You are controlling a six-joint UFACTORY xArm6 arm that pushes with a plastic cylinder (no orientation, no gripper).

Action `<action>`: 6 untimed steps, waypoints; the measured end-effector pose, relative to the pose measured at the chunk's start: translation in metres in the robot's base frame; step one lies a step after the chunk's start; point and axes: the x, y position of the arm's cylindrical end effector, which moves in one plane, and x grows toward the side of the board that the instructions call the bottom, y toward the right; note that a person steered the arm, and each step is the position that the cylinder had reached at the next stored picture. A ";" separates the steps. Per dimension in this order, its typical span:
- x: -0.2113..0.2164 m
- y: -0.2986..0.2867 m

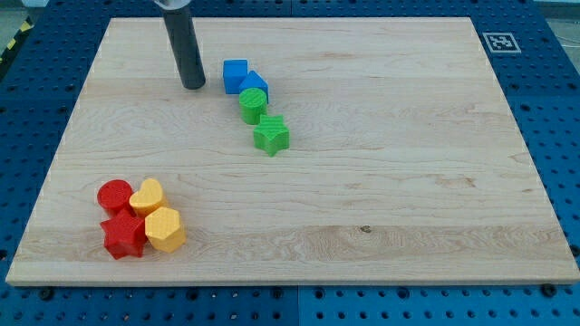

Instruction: Push the blue cube on top of triangle

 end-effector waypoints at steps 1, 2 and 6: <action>-0.018 0.021; -0.022 0.027; -0.021 0.047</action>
